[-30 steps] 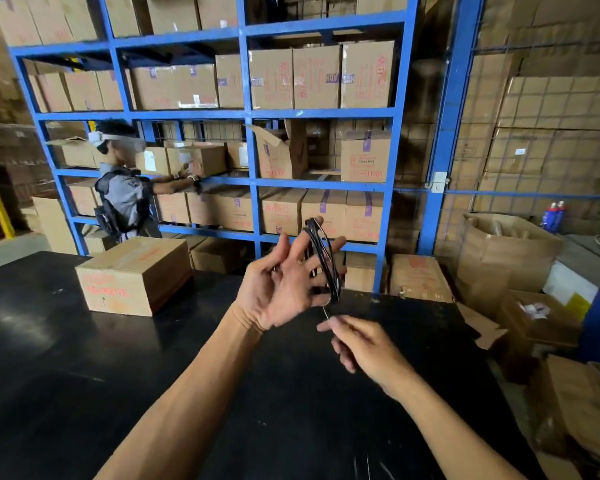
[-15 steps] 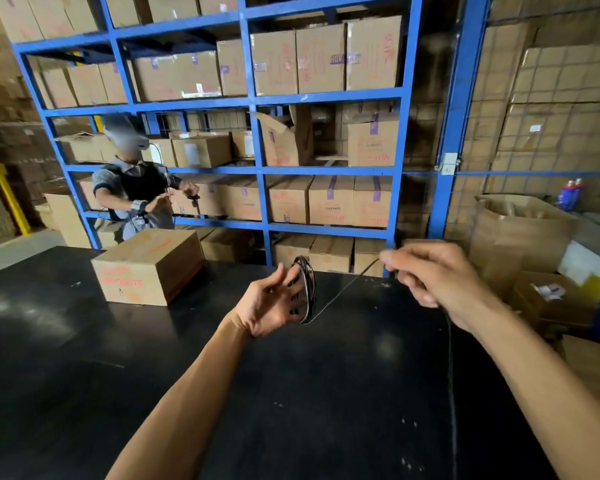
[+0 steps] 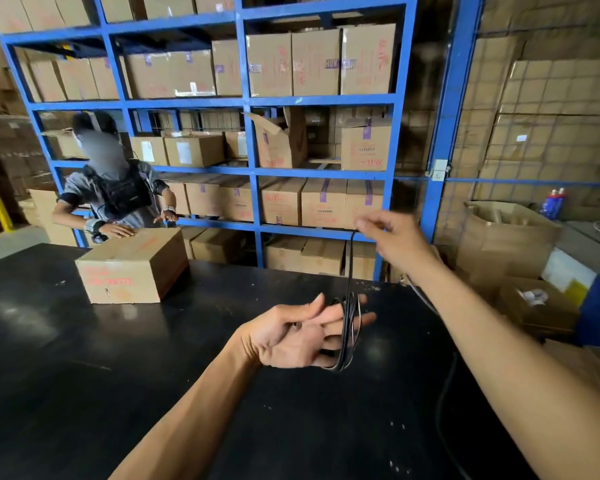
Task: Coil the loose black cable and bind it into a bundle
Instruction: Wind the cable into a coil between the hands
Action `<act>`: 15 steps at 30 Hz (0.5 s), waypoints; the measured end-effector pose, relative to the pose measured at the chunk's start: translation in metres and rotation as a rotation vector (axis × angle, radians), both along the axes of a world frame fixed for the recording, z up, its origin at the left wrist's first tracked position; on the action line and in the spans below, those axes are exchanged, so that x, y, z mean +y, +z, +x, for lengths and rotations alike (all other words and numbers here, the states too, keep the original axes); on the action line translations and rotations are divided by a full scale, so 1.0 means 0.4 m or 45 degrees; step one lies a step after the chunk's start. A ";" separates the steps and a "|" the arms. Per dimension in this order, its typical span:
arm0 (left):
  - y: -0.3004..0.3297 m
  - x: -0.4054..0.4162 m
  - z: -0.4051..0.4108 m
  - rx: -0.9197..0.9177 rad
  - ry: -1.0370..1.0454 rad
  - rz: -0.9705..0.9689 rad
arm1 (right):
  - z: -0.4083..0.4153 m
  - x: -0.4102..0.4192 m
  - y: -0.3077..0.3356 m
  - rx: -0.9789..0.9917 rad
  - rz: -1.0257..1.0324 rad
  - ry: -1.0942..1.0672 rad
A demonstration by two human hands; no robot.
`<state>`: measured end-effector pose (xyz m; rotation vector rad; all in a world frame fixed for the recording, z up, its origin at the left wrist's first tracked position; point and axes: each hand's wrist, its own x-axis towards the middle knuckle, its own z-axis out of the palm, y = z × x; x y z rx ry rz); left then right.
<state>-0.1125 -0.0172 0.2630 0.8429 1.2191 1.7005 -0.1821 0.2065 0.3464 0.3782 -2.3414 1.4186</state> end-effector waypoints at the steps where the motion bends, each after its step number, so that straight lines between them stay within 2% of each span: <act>1: 0.017 0.001 0.005 0.043 -0.025 0.049 | -0.002 -0.007 -0.034 -0.045 0.063 0.028; 5: 0.082 -0.014 0.000 0.076 0.002 0.330 | 0.039 -0.049 -0.187 -0.442 -0.078 0.367; 9: 0.111 -0.052 -0.032 0.029 0.268 0.410 | 0.132 -0.065 -0.295 -0.503 0.058 0.512; 12: 0.108 -0.098 -0.056 -0.036 0.550 0.365 | 0.192 -0.048 -0.287 -0.549 0.012 0.509; 15: 0.082 -0.133 -0.076 -0.200 0.782 0.308 | 0.226 -0.022 -0.241 -0.562 0.007 0.522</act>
